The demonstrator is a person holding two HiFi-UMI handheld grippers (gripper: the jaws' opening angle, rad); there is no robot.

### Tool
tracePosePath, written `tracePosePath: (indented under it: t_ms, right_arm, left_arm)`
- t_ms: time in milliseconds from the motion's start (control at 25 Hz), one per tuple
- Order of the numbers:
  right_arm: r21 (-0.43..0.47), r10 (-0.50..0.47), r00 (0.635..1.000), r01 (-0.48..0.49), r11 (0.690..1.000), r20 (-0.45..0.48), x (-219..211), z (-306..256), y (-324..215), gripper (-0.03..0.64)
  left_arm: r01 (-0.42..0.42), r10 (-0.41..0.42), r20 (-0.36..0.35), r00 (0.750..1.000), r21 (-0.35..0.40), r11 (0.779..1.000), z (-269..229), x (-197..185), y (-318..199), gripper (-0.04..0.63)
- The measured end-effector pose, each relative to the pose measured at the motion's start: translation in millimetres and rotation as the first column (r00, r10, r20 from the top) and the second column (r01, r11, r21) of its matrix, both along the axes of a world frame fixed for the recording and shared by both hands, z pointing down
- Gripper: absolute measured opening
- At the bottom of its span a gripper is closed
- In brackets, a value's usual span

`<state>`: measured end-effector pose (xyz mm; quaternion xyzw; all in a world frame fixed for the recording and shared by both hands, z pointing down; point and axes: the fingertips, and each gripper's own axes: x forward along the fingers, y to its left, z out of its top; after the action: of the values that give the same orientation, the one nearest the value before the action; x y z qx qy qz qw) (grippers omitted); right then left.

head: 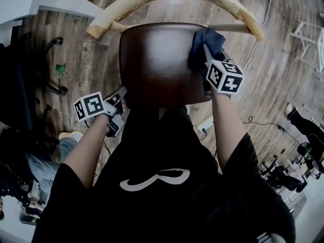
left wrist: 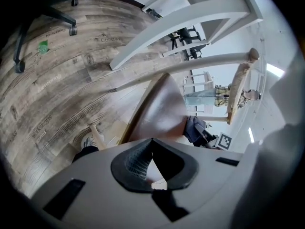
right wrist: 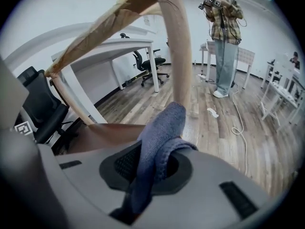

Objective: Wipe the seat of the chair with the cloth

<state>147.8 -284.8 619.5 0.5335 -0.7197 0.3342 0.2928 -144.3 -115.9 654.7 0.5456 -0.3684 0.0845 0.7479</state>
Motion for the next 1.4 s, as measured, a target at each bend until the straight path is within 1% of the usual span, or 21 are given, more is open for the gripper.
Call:
tracePosePath:
  t_ms: [160,320,560,680,760,880,1080,1280,1400]
  right_arm:
    - [0.024,-0.058,0.997,0.057,0.998,0.053,-41.6,-15.0,6.1,0.044]
    - [0.016,-0.144,0.977,0.143,0.990,0.159,-105.5,-22.4,19.9,0.044]
    - [-0.008,-0.280,0.914,0.295,0.955,0.294,-200.9,-32.9,55.5,0.044]
    - [-0.035,-0.320,0.882,0.353,0.935,0.348,-238.7,-30.2,73.2,0.044]
    - [-0.046,-0.353,0.861,0.395,0.917,0.366,-258.3,-27.1,83.7,0.044]
    - [-0.056,-0.391,0.845,0.439,0.897,0.364,-276.0,-18.1,93.1,0.044]
    - [-0.096,-0.408,0.846,0.464,0.881,0.345,-277.0,5.1,90.2,0.044]
    - [-0.121,-0.469,0.844,0.510,0.852,0.260,-274.0,25.8,95.7,0.044]
    - [-0.117,-0.500,0.842,0.528,0.841,0.202,-271.4,33.1,95.5,0.044]
  left_arm:
    - [0.031,-0.031,0.003,1.000,0.006,0.999,-0.6,-5.8,-0.5,0.014]
    - [0.074,-0.074,0.010,0.997,0.013,0.997,0.1,-19.5,1.0,0.014]
    - [0.120,-0.119,0.036,0.992,-0.012,0.993,7.5,-41.1,20.2,0.014]
    - [0.135,-0.135,0.039,0.990,-0.020,0.991,11.0,-49.1,28.6,0.014]
    - [0.143,-0.142,0.040,0.989,-0.022,0.990,12.3,-52.6,33.3,0.014]
    - [0.154,-0.153,0.043,0.987,-0.028,0.988,15.1,-58.0,40.6,0.014]
    - [0.161,-0.159,0.042,0.986,-0.033,0.986,18.1,-61.3,45.6,0.014]
    - [0.166,-0.164,0.045,0.985,-0.040,0.985,21.3,-63.9,49.4,0.014]
    - [0.157,-0.156,0.042,0.987,-0.036,0.987,21.2,-65.7,48.0,0.014]
